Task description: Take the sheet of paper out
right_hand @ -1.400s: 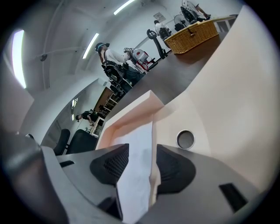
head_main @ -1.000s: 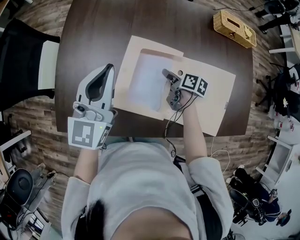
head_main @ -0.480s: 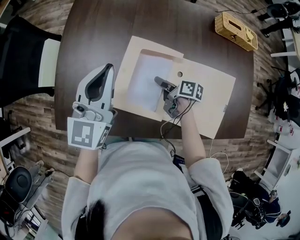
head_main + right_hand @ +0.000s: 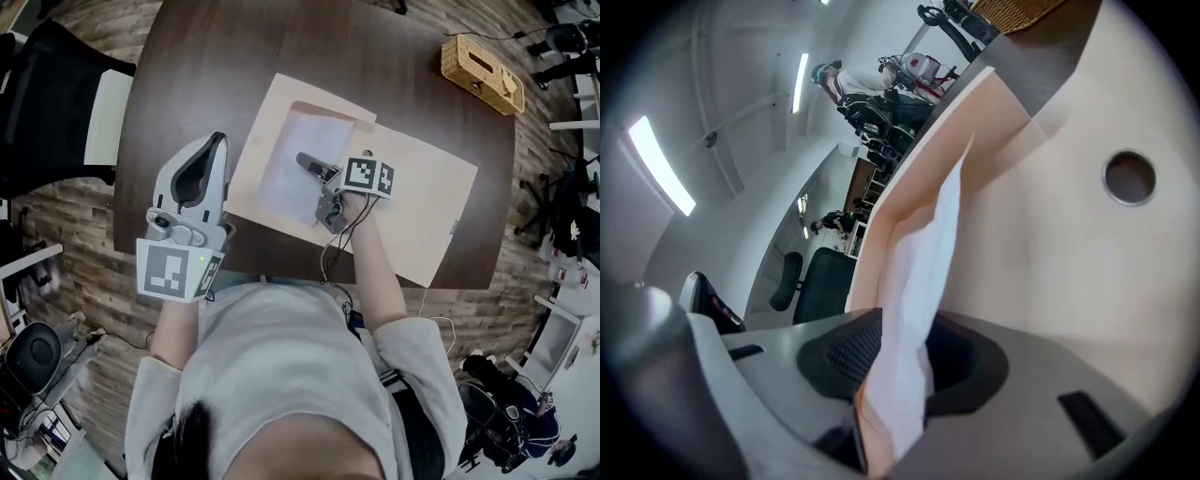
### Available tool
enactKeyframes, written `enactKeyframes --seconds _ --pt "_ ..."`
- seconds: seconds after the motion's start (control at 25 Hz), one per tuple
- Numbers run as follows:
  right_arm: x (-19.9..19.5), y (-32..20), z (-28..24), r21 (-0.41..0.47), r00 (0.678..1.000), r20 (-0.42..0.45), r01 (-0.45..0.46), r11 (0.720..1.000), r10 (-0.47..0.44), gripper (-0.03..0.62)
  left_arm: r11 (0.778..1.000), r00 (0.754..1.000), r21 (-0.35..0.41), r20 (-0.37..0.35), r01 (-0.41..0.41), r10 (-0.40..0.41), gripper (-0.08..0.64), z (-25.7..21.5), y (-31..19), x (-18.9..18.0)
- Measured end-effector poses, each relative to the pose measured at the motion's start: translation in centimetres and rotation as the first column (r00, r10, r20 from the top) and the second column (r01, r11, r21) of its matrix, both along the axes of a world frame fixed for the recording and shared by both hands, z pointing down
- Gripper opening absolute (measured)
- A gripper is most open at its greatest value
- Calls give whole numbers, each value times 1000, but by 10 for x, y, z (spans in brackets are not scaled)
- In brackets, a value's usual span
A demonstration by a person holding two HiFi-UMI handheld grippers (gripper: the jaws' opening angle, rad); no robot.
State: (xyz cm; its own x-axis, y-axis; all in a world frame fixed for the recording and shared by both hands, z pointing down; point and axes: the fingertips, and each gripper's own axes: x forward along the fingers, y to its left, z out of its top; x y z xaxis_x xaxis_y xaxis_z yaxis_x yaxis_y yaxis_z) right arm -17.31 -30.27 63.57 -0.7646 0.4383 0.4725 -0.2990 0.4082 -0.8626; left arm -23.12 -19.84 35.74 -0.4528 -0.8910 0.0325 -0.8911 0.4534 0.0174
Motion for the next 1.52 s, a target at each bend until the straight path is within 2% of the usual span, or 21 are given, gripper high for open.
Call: enactKeyframes --seconds 0.16,0.24,0.56,0.96,1.52 --pt "0 -6 10 42 999 -38 -7 999 9 34 1000 1000 -3 4 18 -18 9 1 2 -2" --pt "2 -11 13 46 999 -51 -17 999 19 22 1000 1000 -3 8 24 -24 9 1 2 -4" --pt "35 -20 3 80 996 -76 -41 996 47 15 999 999 3 38 32 -32 9 -15 14 13" --pt "79 -53 -1 118 984 -120 -120 986 134 14 1000 998 14 57 -4 3 9 -21 6 21" --pt "138 -91 -19 205 954 -116 -251 946 278 14 995 994 38 62 -90 87 9 -30 1 39"
